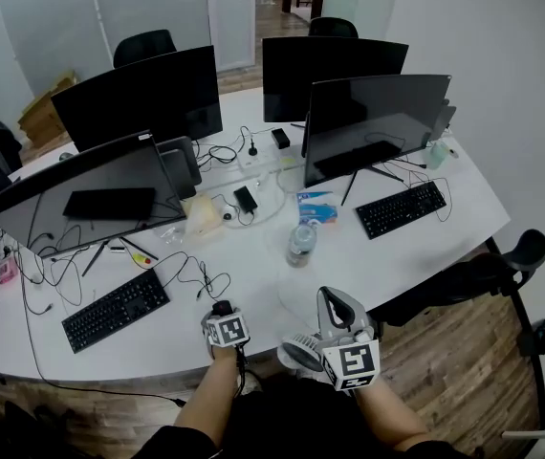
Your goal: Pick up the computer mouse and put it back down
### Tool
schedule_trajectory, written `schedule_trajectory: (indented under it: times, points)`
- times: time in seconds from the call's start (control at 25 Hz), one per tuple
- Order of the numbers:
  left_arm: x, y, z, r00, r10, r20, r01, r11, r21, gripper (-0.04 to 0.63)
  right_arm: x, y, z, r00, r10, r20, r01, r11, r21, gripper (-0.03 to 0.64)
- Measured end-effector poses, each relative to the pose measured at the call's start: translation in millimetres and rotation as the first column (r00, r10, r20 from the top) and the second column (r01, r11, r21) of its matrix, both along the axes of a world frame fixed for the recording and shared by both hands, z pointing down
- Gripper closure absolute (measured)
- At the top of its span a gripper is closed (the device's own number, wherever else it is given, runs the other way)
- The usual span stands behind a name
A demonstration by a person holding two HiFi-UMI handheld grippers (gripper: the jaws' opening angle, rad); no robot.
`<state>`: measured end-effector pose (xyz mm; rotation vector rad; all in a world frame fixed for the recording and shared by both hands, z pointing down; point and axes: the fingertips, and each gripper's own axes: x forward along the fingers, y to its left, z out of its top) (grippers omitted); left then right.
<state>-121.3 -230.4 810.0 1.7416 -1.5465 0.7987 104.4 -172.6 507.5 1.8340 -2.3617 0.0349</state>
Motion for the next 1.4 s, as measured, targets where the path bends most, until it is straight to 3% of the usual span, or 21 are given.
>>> schedule_trajectory:
  times: [0.24, 0.44, 0.72, 0.96, 1.08, 1.2, 1.4]
  points:
    - [-5.8, -1.8, -46.8, 0.999, 0.031, 0.013, -0.033, 0.991, 0.130, 0.258, -10.9, -7.1, -1.8, 0.999, -0.039, 0.021, 0.038, 0.999, 0.009, 0.620]
    - [-8.3, -3.5, -107.9, 0.999, 0.036, -0.020, -0.030, 0.971, 0.239, 0.259, -18.6, -20.2, -2.9, 0.997, -0.053, 0.049, 0.052, 0.998, 0.020, 0.620]
    - [-19.5, -7.4, -209.6, 0.999, 0.035, -0.028, -0.020, 0.902, 0.430, 0.259, -30.6, -38.6, -7.3, 0.993, -0.084, 0.079, 0.081, 0.996, 0.044, 0.620]
    - [-29.5, 1.2, -295.5, 0.999, 0.021, -0.046, 0.010, 0.813, 0.583, 0.259, -47.3, -50.4, -9.8, 0.988, -0.114, 0.104, 0.109, 0.993, 0.051, 0.620]
    - [-34.0, 8.2, -321.7, 0.998, 0.011, -0.054, 0.025, 0.781, 0.624, 0.259, -52.9, -54.8, -10.7, 0.983, -0.130, 0.127, 0.124, 0.991, 0.051, 0.620]
    - [-36.8, 14.1, -336.7, 0.998, 0.001, -0.066, 0.042, 0.760, 0.648, 0.259, -56.8, -57.1, -13.0, 0.980, -0.148, 0.133, 0.141, 0.988, 0.056, 0.620]
    - [-37.0, 19.2, -341.6, 0.997, -0.010, -0.080, 0.060, 0.753, 0.655, 0.259, -57.3, -57.4, -11.6, 0.977, -0.162, 0.139, 0.156, 0.986, 0.053, 0.620]
